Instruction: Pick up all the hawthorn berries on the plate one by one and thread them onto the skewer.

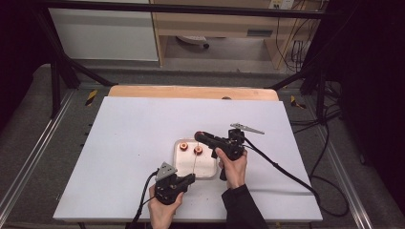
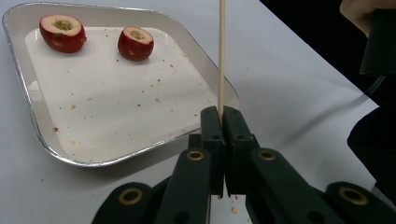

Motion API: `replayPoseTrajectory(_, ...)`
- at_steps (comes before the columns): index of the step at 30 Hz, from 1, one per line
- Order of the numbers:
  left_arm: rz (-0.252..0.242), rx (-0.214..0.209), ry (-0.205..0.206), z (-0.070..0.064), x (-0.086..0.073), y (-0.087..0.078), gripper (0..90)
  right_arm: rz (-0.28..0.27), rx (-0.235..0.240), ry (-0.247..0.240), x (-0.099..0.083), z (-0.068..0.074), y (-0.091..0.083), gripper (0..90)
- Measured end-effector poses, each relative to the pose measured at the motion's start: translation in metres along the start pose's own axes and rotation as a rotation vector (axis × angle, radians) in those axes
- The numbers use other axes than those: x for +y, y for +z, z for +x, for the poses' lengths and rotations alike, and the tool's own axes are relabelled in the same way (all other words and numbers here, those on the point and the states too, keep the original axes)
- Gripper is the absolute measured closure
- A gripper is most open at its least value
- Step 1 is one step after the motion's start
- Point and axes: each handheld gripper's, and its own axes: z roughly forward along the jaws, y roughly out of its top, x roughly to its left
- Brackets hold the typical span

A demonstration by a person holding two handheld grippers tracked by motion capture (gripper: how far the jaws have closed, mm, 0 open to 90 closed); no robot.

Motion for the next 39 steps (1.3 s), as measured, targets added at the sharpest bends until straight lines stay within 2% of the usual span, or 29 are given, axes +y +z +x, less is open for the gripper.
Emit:
replayPoseTrajectory(8, 0.002, 0.004, -0.003, 0.0013, 0.0008, 0.0000, 88.5, 0.019, 0.006, -0.005, -0.0008, -0.0005, 0.0004, 60.2)
replayPoseTrajectory(15, -0.001, -0.013, -0.022, -0.0011, -0.0003, 0.0006, 88.5, 0.026, -0.004, -0.047, -0.0033, 0.0005, -0.0010, 60.3)
replayPoseTrajectory(20, 0.002, -0.034, -0.066, -0.0011, -0.0006, -0.0002, 88.6, 0.027, -0.016, -0.096, -0.0056, 0.0003, -0.0016, 60.4)
replayPoseTrajectory(24, 0.014, -0.027, -0.072, -0.0008, 0.0001, 0.0012, 88.6, 0.033, -0.015, -0.119, -0.0079, 0.0007, -0.0016, 60.4)
replayPoseTrajectory(27, 0.025, -0.020, -0.061, 0.0000, 0.0002, 0.0036, 88.6, 0.045, -0.010, -0.120, -0.0075, 0.0012, -0.0028, 60.5)
replayPoseTrajectory(29, 0.028, -0.025, -0.033, -0.0012, -0.0003, 0.0038, 88.6, 0.053, -0.014, -0.125, -0.0070, 0.0013, -0.0034, 60.5)
replayPoseTrajectory(33, 0.044, -0.011, 0.006, -0.0021, -0.0001, 0.0024, 88.8, 0.088, -0.031, -0.165, -0.0050, 0.0002, -0.0063, 60.7)
replayPoseTrajectory(35, 0.055, -0.011, 0.019, -0.0024, 0.0003, 0.0028, 88.8, 0.100, -0.020, -0.169, -0.0042, -0.0003, -0.0065, 60.7)
replayPoseTrajectory(39, 0.071, -0.039, 0.014, -0.0027, 0.0024, 0.0023, 88.8, 0.122, -0.026, -0.206, -0.0024, -0.0007, -0.0091, 60.8)
